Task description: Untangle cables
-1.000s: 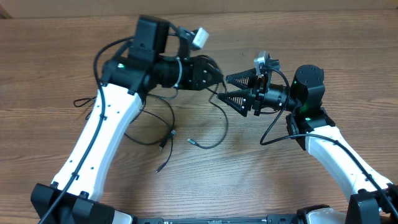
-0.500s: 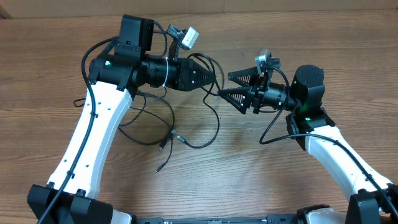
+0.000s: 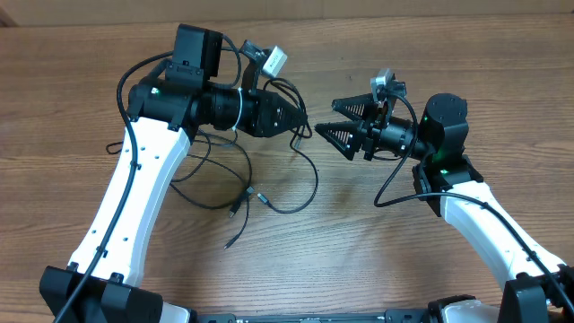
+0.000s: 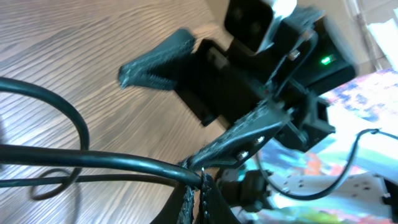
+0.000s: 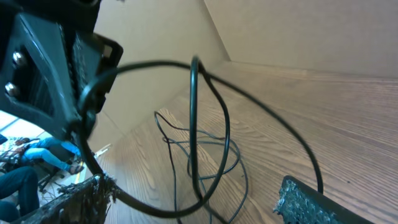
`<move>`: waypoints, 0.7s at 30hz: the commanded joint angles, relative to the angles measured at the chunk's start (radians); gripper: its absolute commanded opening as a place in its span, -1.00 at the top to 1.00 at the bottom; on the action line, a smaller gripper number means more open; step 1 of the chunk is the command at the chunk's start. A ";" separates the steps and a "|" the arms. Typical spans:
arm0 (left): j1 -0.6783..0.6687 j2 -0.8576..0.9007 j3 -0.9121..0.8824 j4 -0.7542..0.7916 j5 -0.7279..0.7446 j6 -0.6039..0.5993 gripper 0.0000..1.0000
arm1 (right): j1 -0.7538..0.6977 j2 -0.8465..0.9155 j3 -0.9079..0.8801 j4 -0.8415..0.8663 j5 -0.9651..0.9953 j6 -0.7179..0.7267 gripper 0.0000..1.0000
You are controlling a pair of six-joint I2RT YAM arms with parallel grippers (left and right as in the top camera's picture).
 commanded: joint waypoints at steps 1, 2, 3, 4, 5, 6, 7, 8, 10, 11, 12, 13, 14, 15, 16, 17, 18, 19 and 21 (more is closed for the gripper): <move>0.004 0.005 0.004 -0.032 -0.057 0.120 0.92 | -0.002 0.003 0.006 0.006 0.021 -0.004 -0.71; 0.006 0.005 0.004 -0.036 -0.056 0.122 0.91 | -0.002 0.003 0.006 0.007 0.021 -0.004 -0.71; 0.007 0.005 0.004 -0.035 -0.048 0.122 0.92 | -0.002 0.003 0.006 0.006 0.021 -0.004 -0.71; 0.006 0.005 0.004 -0.032 -0.031 0.122 0.91 | -0.002 0.003 0.006 0.006 0.021 -0.004 -0.71; 0.006 0.005 0.004 -0.024 0.005 0.121 0.92 | -0.002 0.003 0.006 0.006 0.021 -0.004 -0.71; 0.004 0.005 0.004 -0.013 0.045 0.121 0.91 | -0.002 0.003 0.006 0.006 0.021 -0.004 -0.72; 0.000 0.005 0.004 0.004 0.094 0.121 0.92 | -0.002 0.003 0.006 0.007 0.021 -0.004 -0.72; -0.006 0.005 0.004 0.022 0.126 0.120 0.91 | -0.002 0.003 0.006 0.009 0.021 -0.004 -0.73; -0.022 0.005 0.004 0.052 0.126 0.095 0.91 | -0.002 0.003 0.006 0.013 0.020 -0.003 -0.73; -0.029 0.005 0.004 0.063 0.117 0.079 0.91 | 0.000 0.003 0.006 0.015 0.016 -0.003 -0.73; -0.037 0.005 0.004 0.076 0.109 0.064 0.92 | 0.000 0.003 0.006 0.018 0.003 -0.003 -0.73; -0.044 0.005 0.004 0.084 0.110 0.058 0.92 | 0.000 0.003 0.006 0.021 -0.008 -0.003 -0.73; -0.054 0.005 0.004 0.093 0.111 0.053 0.92 | 0.000 0.003 0.006 0.021 -0.014 -0.003 -0.73; -0.063 0.005 0.004 0.098 0.111 0.052 0.91 | 0.000 0.003 0.006 0.021 -0.018 -0.003 -0.72; -0.073 0.005 0.004 0.104 0.112 0.048 0.91 | 0.000 0.003 0.006 0.021 -0.018 -0.003 -0.72; -0.082 0.005 0.004 0.106 0.113 0.048 0.91 | 0.000 0.003 0.006 0.021 -0.018 -0.003 -0.72; -0.091 0.005 0.004 0.108 0.113 0.047 0.91 | 0.000 0.003 0.006 0.021 -0.018 -0.003 -0.72; -0.101 0.005 0.004 0.109 0.112 0.048 0.91 | 0.000 0.003 0.006 0.021 -0.018 -0.003 -0.71; -0.120 0.005 0.004 0.109 0.108 0.048 0.92 | 0.000 0.003 0.006 0.021 -0.024 -0.003 -0.63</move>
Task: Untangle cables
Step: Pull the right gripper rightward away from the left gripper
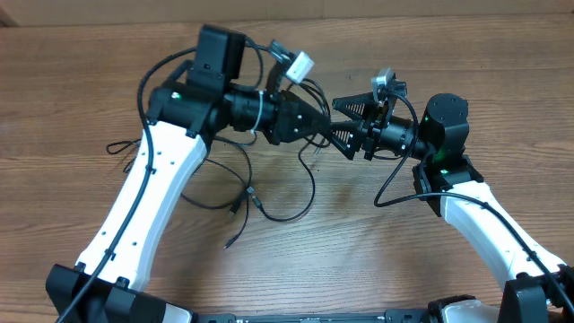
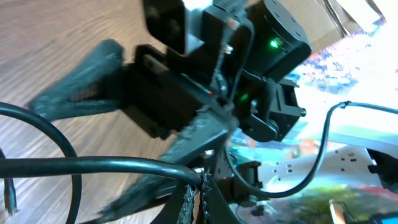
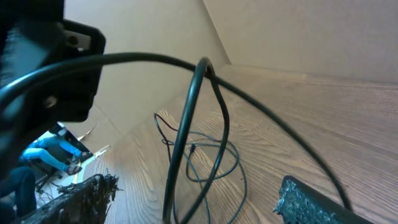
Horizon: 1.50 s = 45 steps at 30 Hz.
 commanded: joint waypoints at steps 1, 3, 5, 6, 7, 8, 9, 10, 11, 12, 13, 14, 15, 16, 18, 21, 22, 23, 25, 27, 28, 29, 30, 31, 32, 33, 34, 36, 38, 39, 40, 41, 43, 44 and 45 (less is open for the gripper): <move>-0.033 0.005 0.004 0.007 0.014 -0.008 0.91 | 0.000 0.003 0.006 0.007 -0.025 -0.004 -0.57; -0.040 0.005 0.004 0.008 -0.019 -0.011 0.92 | 0.000 0.003 0.006 0.007 -0.042 -0.004 -0.43; -0.043 0.006 0.004 0.008 -0.042 -0.011 0.91 | 0.000 0.003 0.006 0.006 -0.049 -0.004 -0.15; -0.043 0.006 0.004 0.009 -0.043 -0.011 0.91 | 0.000 0.003 0.006 0.006 -0.056 -0.005 0.03; -0.043 0.006 0.004 0.010 -0.043 -0.011 0.91 | 0.000 0.003 0.006 0.006 -0.058 -0.005 0.28; -0.042 0.006 0.004 0.011 -0.043 -0.010 0.92 | 0.000 0.003 0.006 0.006 -0.058 -0.004 0.51; -0.040 0.006 0.004 0.014 -0.043 -0.010 0.92 | 0.000 0.003 0.006 0.006 -0.060 -0.004 0.72; -0.040 0.006 0.004 0.018 -0.048 -0.010 0.92 | 0.000 0.003 0.006 0.006 -0.066 -0.004 0.82; -0.039 0.006 0.004 0.021 -0.061 -0.010 0.91 | 0.000 0.003 0.006 0.006 -0.074 -0.003 0.91; -0.039 0.006 0.004 0.021 -0.080 -0.010 0.92 | 0.000 0.003 0.006 0.007 -0.081 -0.001 0.92; -0.037 0.006 0.004 0.020 -0.101 -0.009 0.92 | 0.000 0.003 0.006 0.008 -0.093 -0.001 0.92; -0.036 0.006 0.004 0.017 -0.119 -0.006 0.92 | 0.000 0.003 0.006 0.009 -0.107 0.000 0.92; -0.036 0.006 0.004 0.014 -0.138 -0.004 0.92 | -0.002 0.003 0.006 0.016 -0.121 0.005 0.92; -0.036 0.006 0.004 0.008 -0.151 0.006 0.92 | -0.005 0.003 0.006 0.027 -0.134 0.025 0.92; -0.036 0.006 0.004 -0.002 -0.156 0.040 0.91 | -0.015 0.003 0.006 0.067 -0.160 0.068 0.92; -0.035 0.006 0.004 -0.026 -0.191 0.058 0.91 | -0.053 0.003 0.006 0.164 -0.190 0.169 0.92; -0.035 0.006 0.004 -0.037 -0.214 0.058 0.92 | -0.073 0.003 0.006 0.200 -0.190 0.218 0.92; -0.035 0.006 0.004 -0.052 -0.243 0.058 0.92 | -0.092 0.003 0.006 0.232 -0.193 0.261 0.92; -0.035 0.006 0.004 -0.085 -0.303 0.058 0.92 | -0.135 0.003 0.006 0.309 -0.210 0.348 0.92; -0.035 0.006 0.004 -0.116 -0.360 0.058 0.92 | -0.173 0.003 0.006 0.389 -0.229 0.430 0.92; -0.035 0.006 0.004 -0.129 -0.385 0.058 0.92 | -0.194 0.003 0.006 0.435 -0.232 0.480 0.92; -0.035 0.006 0.004 -0.138 -0.402 0.059 0.92 | -0.212 0.003 0.006 0.474 -0.232 0.525 0.92; -0.035 0.006 0.004 -0.150 -0.418 0.060 0.92 | -0.229 0.003 0.006 0.516 -0.231 0.570 0.92; -0.035 0.006 0.004 -0.158 -0.426 0.067 0.92 | -0.248 0.003 0.006 0.563 -0.231 0.618 0.92; -0.035 0.006 0.004 -0.170 -0.435 0.077 0.91 | -0.264 0.003 0.006 0.606 -0.230 0.659 0.92; -0.035 0.006 0.004 -0.179 -0.443 0.085 0.91 | -0.277 0.003 0.006 0.649 -0.229 0.700 0.92; -0.035 0.006 0.004 -0.190 -0.447 0.099 0.92 | -0.291 0.003 0.006 0.698 -0.224 0.746 0.92; -0.035 0.006 0.004 -0.211 -0.474 0.114 0.92 | -0.311 0.003 0.006 0.771 -0.208 0.815 0.92; -0.035 0.006 0.004 -0.234 -0.532 0.114 0.92 | -0.332 0.003 0.006 0.827 -0.179 0.877 0.92; -0.035 0.006 0.004 -0.248 -0.568 0.114 0.92 | -0.344 0.003 0.006 0.847 -0.161 0.908 0.92; -0.035 0.006 0.004 -0.260 -0.599 0.114 0.91 | -0.357 0.003 0.006 0.863 -0.146 0.933 0.92; -0.035 0.006 0.004 -0.274 -0.630 0.114 0.92 | -0.369 0.003 0.006 0.874 -0.130 0.958 0.92; -0.035 0.006 0.004 -0.294 -0.679 0.114 0.92 | -0.397 0.003 0.006 0.884 -0.096 1.018 0.92; -0.035 0.006 0.004 -0.304 -0.705 0.114 0.91 | -0.410 0.003 0.006 0.886 -0.078 1.045 0.92; -0.035 0.006 0.004 -0.310 -0.725 0.114 0.92 | -0.423 0.003 0.006 0.886 -0.054 1.076 0.92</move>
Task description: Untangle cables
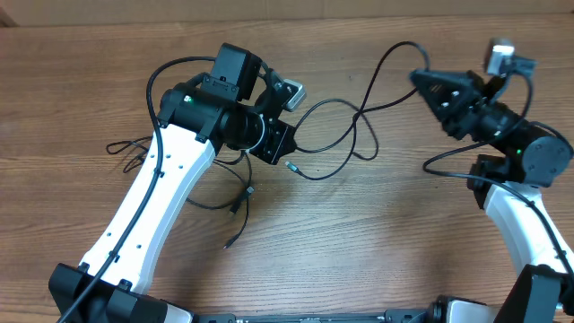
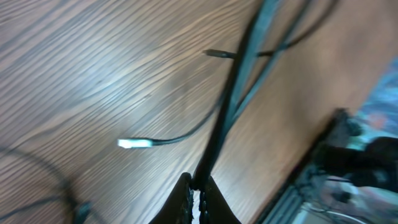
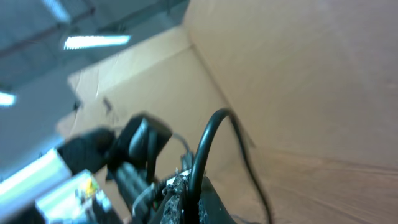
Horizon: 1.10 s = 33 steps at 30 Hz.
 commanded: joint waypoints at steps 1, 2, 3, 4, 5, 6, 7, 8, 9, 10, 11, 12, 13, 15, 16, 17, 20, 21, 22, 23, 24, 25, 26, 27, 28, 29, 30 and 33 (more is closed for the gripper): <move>0.006 0.006 0.004 -0.018 -0.144 0.027 0.91 | -0.040 0.002 0.006 0.011 0.114 0.164 0.92; 0.006 0.006 0.004 -0.020 -0.158 0.027 0.92 | -0.049 0.002 0.006 0.011 0.136 0.186 0.92; 0.006 0.006 0.004 -0.021 -0.164 0.027 0.91 | -0.056 0.002 0.006 0.011 0.157 0.210 0.92; 0.006 0.006 0.004 -0.021 -0.173 0.027 0.91 | -0.063 0.002 0.006 0.011 0.180 0.243 0.92; 0.006 0.006 0.004 -0.022 -0.181 0.027 0.91 | -0.069 0.002 0.006 0.011 0.212 0.296 0.92; 0.006 0.006 0.004 -0.021 -0.186 0.027 0.91 | -0.072 0.002 0.006 0.011 0.240 0.346 0.92; 0.006 0.007 0.004 -0.020 -0.190 0.027 0.92 | -0.076 0.002 0.006 0.011 0.270 0.399 0.92; 0.006 0.008 0.004 -0.020 -0.193 0.027 0.91 | -0.077 0.002 0.006 0.011 0.296 0.431 0.92; 0.006 0.009 0.004 -0.020 -0.198 0.027 0.91 | -0.076 0.002 0.006 0.012 0.336 0.465 0.92; 0.006 0.010 0.004 -0.020 -0.200 0.027 0.91 | -0.076 0.002 0.006 0.013 0.352 0.478 0.92; 0.006 0.011 0.004 -0.020 -0.200 0.027 0.90 | -0.076 0.002 0.006 0.015 0.373 0.490 0.92; 0.006 0.013 0.004 -0.021 -0.200 0.027 0.92 | -0.076 0.002 0.006 0.015 0.391 0.503 0.92; 0.006 0.016 0.004 -0.022 -0.203 0.027 0.91 | -0.076 0.002 0.006 0.015 0.413 0.530 0.92; 0.006 0.022 0.004 -0.022 -0.209 0.027 0.91 | -0.076 0.002 0.006 0.015 0.448 0.589 0.92; 0.006 0.027 0.004 -0.022 -0.220 0.027 0.91 | -0.076 0.002 0.006 0.015 0.472 0.630 0.92; 0.006 0.033 0.004 -0.023 -0.232 0.026 0.91 | -0.077 0.002 0.006 0.015 0.492 0.660 0.92; 0.006 0.051 0.004 -0.035 -0.253 0.016 0.91 | -0.076 0.002 0.006 0.015 0.557 0.727 0.92; 0.006 0.055 0.004 -0.037 -0.252 0.007 0.92 | -0.076 0.002 0.006 0.015 0.566 0.736 0.92; 0.006 0.058 0.004 -0.037 -0.250 -0.001 0.91 | -0.076 0.002 0.006 0.014 0.565 0.735 0.92; 0.006 0.060 0.004 -0.033 -0.247 -0.005 0.91 | -0.076 0.002 0.006 0.014 0.556 0.735 0.92; 0.006 0.060 0.004 -0.027 -0.246 -0.012 0.91 | -0.076 0.002 0.006 0.013 0.542 0.734 0.92; 0.006 0.060 0.004 -0.016 -0.238 -0.018 0.92 | -0.076 0.002 0.006 0.014 0.527 0.732 0.92; 0.006 0.059 0.004 -0.005 -0.216 -0.018 0.91 | -0.076 0.002 0.006 0.014 0.516 0.732 0.92; 0.006 0.059 0.004 0.010 -0.182 -0.018 0.92 | -0.076 0.002 0.006 0.014 0.507 0.732 0.92; 0.006 0.059 0.004 0.023 -0.152 -0.018 0.91 | -0.076 0.002 0.006 0.014 0.501 0.732 0.92; 0.006 0.059 0.004 0.039 -0.121 -0.018 0.92 | -0.076 0.002 0.006 0.014 0.497 0.732 0.92; 0.006 0.059 0.004 0.053 -0.092 -0.019 0.92 | -0.076 0.002 0.006 0.015 0.493 0.732 0.92; 0.006 0.060 0.004 0.084 -0.045 -0.047 0.38 | -0.075 0.002 0.006 0.031 0.469 0.732 0.92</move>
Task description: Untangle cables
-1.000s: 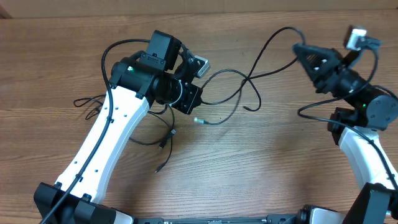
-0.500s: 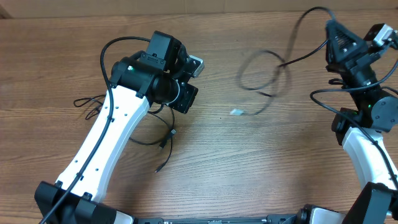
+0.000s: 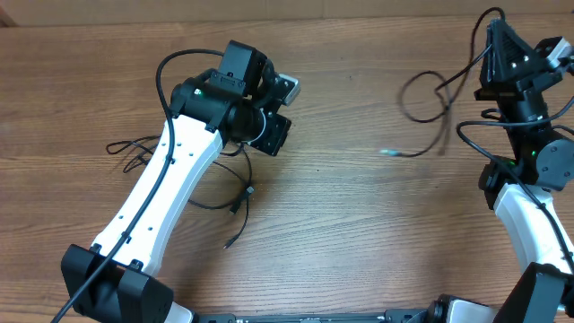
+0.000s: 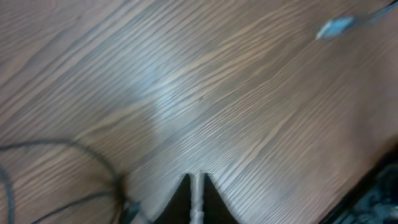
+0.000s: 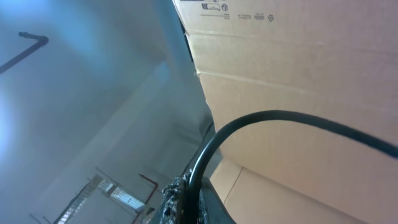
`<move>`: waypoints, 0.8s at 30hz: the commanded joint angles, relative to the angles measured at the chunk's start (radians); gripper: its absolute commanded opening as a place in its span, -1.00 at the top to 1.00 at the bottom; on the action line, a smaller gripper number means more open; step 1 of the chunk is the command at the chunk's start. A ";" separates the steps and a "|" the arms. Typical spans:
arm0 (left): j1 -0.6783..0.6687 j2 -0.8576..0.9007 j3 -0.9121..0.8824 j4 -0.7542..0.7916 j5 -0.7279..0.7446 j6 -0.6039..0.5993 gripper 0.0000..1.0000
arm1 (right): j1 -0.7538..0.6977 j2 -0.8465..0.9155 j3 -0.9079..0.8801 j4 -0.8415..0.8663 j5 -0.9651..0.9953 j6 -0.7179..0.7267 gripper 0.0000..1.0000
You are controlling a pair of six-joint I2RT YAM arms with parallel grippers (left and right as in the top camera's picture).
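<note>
My right gripper (image 3: 494, 31) is raised at the far right and shut on a black cable (image 3: 421, 94). That cable hangs free in a loop, its plug end (image 3: 386, 152) blurred above the table. In the right wrist view the fingers (image 5: 180, 190) pinch the cable (image 5: 261, 118), which arcs away against a cardboard box. My left gripper (image 3: 274, 136) points down at the table, shut with nothing between its tips (image 4: 196, 179). The other black cables (image 3: 220, 193) lie tangled under the left arm; a strand (image 4: 68, 149) shows at the left of the left wrist view.
More loose cable loops (image 3: 130, 148) lie at the left of the wooden table (image 3: 359, 242). A cardboard wall (image 3: 359, 9) runs along the far edge. The left arm's white link (image 3: 152, 215) crosses above the tangle.
The left gripper has let go of the cable and now stands shut on nothing. The right gripper is farther right and higher with the cable, which now hangs clear of the tangle.
First the left gripper held a cable up from the tangle while the right gripper stood open facing it. Then the two were close together. Later both were shut on the cable, stretched between them. Now only the right holds it, apart from the rest.
</note>
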 commanded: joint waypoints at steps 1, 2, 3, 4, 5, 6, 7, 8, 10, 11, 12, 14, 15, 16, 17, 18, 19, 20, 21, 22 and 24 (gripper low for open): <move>0.006 0.000 0.004 0.016 0.087 -0.036 0.09 | -0.003 0.002 0.006 0.034 -0.032 0.017 0.92; 0.006 0.000 0.004 0.018 0.087 -0.035 -0.17 | -0.003 0.002 0.006 0.046 -0.048 0.017 0.92; 0.006 0.000 0.004 0.022 0.087 -0.034 -0.29 | -0.003 0.002 0.006 0.066 -0.071 0.017 0.92; 0.005 0.000 0.004 0.027 0.088 -0.034 -0.43 | -0.002 0.002 0.006 0.081 -0.098 0.017 0.92; 0.005 0.000 0.004 0.033 0.088 -0.032 -0.52 | -0.002 0.002 0.006 0.095 -0.132 0.017 0.92; 0.005 0.000 0.004 0.040 0.092 -0.020 -0.54 | -0.002 0.002 0.006 0.107 -0.162 0.017 0.92; 0.005 0.000 0.004 0.047 0.098 -0.002 -0.56 | -0.002 0.002 0.006 0.110 -0.194 0.017 0.92; 0.005 0.000 0.004 0.053 0.114 0.030 -0.57 | -0.002 0.002 0.006 0.108 -0.225 0.017 0.92; 0.005 0.000 0.004 0.062 0.166 0.113 -0.57 | -0.002 0.002 0.006 0.108 -0.288 0.017 0.93; 0.005 0.000 0.004 0.066 0.204 0.171 -0.57 | -0.002 0.002 0.006 0.108 -0.322 0.017 0.92; 0.005 0.000 0.004 0.069 0.224 0.200 -0.57 | -0.002 0.002 0.006 0.108 -0.344 0.017 0.92; 0.005 0.000 0.004 0.080 0.241 0.241 -0.60 | -0.002 0.002 0.006 0.108 -0.400 0.017 0.92; 0.005 0.000 0.004 0.092 0.237 0.243 -0.68 | -0.002 0.002 0.006 0.108 -0.428 0.017 0.92; 0.005 0.000 0.004 0.105 0.229 0.243 -1.00 | -0.002 0.002 0.006 0.108 -0.452 0.017 0.92; 0.005 0.000 0.004 0.122 0.213 0.243 -0.99 | 0.000 0.002 0.006 0.108 -0.470 0.017 0.92; 0.005 0.000 0.004 0.137 0.194 0.243 -0.99 | 0.002 0.002 0.006 0.108 -0.491 0.017 0.92; 0.005 0.000 0.004 0.144 0.187 0.242 -0.99 | 0.005 0.002 0.006 0.108 -0.507 0.017 0.93; 0.005 0.000 0.004 0.148 0.193 0.242 -0.99 | 0.010 0.002 0.006 0.108 -0.523 0.017 0.92; 0.004 0.000 0.004 0.151 0.201 0.242 -0.99 | 0.016 0.002 0.006 0.108 -0.535 0.017 0.92; 0.001 0.000 0.004 0.153 0.208 0.242 -0.99 | 0.024 0.002 0.006 0.108 -0.546 0.017 0.92; -0.005 0.000 0.004 0.154 0.211 0.248 -0.99 | 0.046 0.002 0.006 0.108 -0.556 0.016 0.92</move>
